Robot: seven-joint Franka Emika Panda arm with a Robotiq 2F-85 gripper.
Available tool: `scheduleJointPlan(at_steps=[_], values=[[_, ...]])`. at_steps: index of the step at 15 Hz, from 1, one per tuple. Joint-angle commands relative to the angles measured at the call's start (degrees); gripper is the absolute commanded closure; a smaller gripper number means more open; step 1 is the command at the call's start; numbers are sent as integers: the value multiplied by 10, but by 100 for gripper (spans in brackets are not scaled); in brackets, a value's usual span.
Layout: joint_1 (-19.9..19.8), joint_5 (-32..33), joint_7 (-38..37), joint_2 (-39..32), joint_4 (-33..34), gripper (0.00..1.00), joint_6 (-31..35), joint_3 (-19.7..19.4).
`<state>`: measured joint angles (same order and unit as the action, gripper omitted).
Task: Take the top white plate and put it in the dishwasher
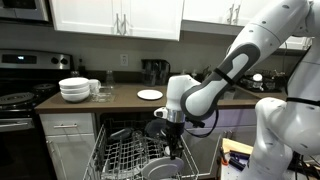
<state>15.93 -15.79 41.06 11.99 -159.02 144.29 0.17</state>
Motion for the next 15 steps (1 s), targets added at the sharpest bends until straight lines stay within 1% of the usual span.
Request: scheduleJointPlan(at_steps=[1, 5, 8, 15], values=[[-12, 4, 12, -15, 0, 99, 37, 4], [-13, -10, 24, -40, 4, 99, 69, 1], [-13, -29, 38, -57, 7, 99, 81, 1], [-17, -96, 91, -81, 15, 99, 77, 8]])
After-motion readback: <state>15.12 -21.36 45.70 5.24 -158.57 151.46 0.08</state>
